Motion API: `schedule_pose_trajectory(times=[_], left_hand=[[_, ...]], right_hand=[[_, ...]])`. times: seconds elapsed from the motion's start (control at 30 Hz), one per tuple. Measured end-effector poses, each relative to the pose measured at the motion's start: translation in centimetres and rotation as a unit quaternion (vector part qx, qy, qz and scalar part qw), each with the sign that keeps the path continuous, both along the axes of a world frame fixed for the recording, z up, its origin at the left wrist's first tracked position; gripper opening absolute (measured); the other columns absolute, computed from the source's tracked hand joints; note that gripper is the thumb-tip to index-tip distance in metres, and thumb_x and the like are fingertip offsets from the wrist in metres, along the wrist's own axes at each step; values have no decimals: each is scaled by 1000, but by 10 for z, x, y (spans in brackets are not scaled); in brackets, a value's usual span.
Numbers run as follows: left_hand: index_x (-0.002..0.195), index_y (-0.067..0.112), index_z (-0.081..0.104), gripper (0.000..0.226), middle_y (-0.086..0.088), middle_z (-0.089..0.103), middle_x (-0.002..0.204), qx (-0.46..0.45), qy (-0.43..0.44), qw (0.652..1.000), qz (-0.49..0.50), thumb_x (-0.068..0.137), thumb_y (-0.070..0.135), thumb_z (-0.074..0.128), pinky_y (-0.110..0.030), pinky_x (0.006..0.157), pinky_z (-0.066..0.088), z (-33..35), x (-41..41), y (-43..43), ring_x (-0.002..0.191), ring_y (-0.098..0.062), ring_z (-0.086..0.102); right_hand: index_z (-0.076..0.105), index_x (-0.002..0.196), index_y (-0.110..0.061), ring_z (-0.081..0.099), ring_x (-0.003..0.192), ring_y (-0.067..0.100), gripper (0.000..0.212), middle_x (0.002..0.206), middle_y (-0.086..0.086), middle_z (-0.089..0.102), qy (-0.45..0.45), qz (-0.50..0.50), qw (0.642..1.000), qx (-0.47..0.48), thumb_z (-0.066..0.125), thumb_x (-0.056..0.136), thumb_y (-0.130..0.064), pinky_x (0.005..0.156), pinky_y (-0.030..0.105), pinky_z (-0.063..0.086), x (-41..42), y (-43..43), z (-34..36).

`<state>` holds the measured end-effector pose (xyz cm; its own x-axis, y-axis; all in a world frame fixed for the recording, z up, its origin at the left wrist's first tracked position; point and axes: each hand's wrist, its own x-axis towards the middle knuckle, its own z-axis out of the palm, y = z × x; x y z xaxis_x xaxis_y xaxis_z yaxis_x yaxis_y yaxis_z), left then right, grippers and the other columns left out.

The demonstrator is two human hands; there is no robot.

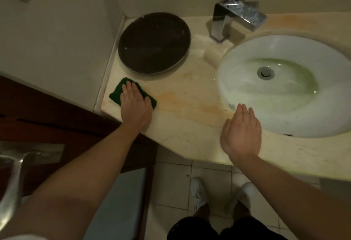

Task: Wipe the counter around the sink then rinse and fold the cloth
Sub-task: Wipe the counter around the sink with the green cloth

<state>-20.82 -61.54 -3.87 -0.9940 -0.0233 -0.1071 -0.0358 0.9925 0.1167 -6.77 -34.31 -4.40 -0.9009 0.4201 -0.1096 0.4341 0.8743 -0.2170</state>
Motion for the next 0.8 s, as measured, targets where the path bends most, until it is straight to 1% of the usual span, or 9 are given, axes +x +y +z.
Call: schedule_pose_trajectory(times=[0.1,0.23,0.3,0.4,0.47,0.57,0.6,0.67,0.8], left_hand=[[151,-3,8,69,-20,11,160,-10,1,1000,-28,96,35,23,-44,121,9,-1,2,10,148,-32,8],[150,-5,10,68,-23,12,159,-50,6,994,-96,95,35,19,-46,120,14,0,21,49,147,-35,11],[150,-3,12,68,-22,12,159,-29,9,991,-130,95,34,23,-46,120,14,2,38,79,147,-35,11],[151,-1,10,70,-20,9,160,5,-3,979,-202,94,34,29,-45,121,9,0,70,118,148,-33,7],[152,1,8,72,-17,5,161,17,-21,966,-256,94,36,31,-44,122,6,-2,87,123,149,-30,3],[153,5,4,73,-12,1,162,9,-39,946,-322,93,41,23,-43,121,7,-2,97,102,150,-24,-3],[153,6,4,73,-11,2,163,12,-39,945,-325,93,41,24,-42,121,7,-2,98,92,150,-23,-3],[154,8,6,72,-10,3,163,31,-30,958,-284,93,40,29,-42,122,7,-2,94,69,150,-23,-1],[153,2,6,71,-16,6,162,21,-10,992,-123,94,36,28,-42,122,6,0,70,14,149,-27,5]], right_hand=[[28,148,-3,28,143,30,60,153,13,36,1,-3,1000,0,28,95,-30,117,43,25,0,0,-1],[27,149,-4,27,144,29,59,154,12,35,-4,-6,1000,-6,32,96,-30,118,42,23,0,0,0],[27,149,-4,27,144,29,59,154,12,36,-2,-4,1000,-8,32,96,-29,118,42,23,0,0,1],[28,148,-4,29,143,30,58,152,13,37,-1,0,1000,-11,34,96,-28,117,43,24,1,0,2],[29,148,-3,29,142,31,57,152,14,38,1,5,1000,-14,35,97,-28,117,43,25,2,1,2],[28,148,-4,29,143,30,56,152,14,38,-1,5,1000,-14,35,98,-28,117,42,24,2,0,4],[29,148,-4,30,142,30,56,151,14,39,3,2,1000,-15,36,97,-28,116,43,24,2,0,4],[31,146,-3,32,141,31,56,149,15,42,9,-2,1000,-16,38,96,-27,115,43,26,2,0,5],[31,146,-4,32,141,31,56,149,14,42,2,-7,1000,-16,37,96,-28,115,43,26,1,-1,7]])
